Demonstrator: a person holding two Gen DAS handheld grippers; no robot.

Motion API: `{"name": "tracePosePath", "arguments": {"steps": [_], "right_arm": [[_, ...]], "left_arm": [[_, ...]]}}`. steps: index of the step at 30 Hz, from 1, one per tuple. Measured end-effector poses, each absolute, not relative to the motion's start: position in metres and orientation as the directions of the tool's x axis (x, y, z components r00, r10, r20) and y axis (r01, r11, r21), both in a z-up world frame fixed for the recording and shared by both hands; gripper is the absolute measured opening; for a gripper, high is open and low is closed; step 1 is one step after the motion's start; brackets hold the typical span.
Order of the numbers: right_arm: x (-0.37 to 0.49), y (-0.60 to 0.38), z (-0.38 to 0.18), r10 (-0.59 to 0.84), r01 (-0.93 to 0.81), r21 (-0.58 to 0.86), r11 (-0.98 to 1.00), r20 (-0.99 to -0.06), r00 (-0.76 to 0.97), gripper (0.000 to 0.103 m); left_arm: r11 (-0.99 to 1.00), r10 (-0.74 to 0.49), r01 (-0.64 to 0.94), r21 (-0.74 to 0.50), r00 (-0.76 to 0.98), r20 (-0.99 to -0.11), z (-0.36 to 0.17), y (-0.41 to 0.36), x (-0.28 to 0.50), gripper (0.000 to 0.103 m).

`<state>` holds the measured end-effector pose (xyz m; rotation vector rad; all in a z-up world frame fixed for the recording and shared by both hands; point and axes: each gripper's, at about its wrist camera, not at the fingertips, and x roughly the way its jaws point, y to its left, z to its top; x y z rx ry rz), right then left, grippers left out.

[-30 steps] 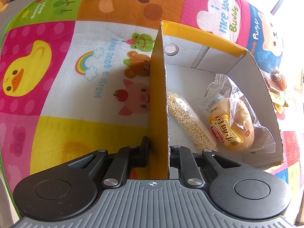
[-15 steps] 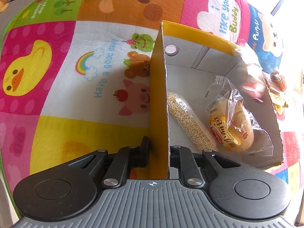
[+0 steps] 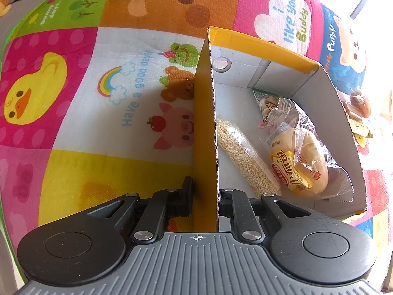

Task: Organize objects
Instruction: 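Carry the cookie bag over the box and release it with the right tool, then move the right tool back over the remaining snacks on the mat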

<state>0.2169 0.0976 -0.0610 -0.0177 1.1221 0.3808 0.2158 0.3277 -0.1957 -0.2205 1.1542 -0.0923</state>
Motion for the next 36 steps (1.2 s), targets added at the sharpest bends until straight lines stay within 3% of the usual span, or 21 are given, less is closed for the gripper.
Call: {"name": "tracePosePath", "arguments": {"steps": [8, 14, 21, 30, 36], "right_arm": [[0.199, 0.089, -0.11, 0.259, -0.259, 0.212, 0.942, -0.952, 0.164, 0.089], [0.19, 0.071, -0.138, 0.21, -0.225, 0.175, 0.959, -0.967, 0.142, 0.089], [0.216, 0.034, -0.166, 0.101, -0.165, 0.068, 0.984, -0.974, 0.201, 0.089], [0.248, 0.025, -0.17, 0.189, -0.168, 0.144, 0.975, -0.936, 0.296, 0.089], [0.273, 0.032, -0.176, 0.122, -0.157, 0.06, 0.986, -0.897, 0.425, 0.085]], "left_arm": [[0.974, -0.184, -0.044, -0.22, 0.405, -0.896, -0.196, 0.327, 0.215, 0.016], [0.976, -0.178, -0.045, -0.214, 0.406, -0.896, -0.196, 0.326, 0.215, 0.016], [0.976, -0.17, -0.053, -0.209, 0.405, -0.898, -0.195, 0.326, 0.215, 0.016], [0.977, -0.167, -0.055, -0.207, 0.407, -0.898, -0.195, 0.327, 0.214, 0.016], [0.978, -0.169, -0.042, -0.202, 0.403, -0.9, -0.195, 0.328, 0.215, 0.016]]}}
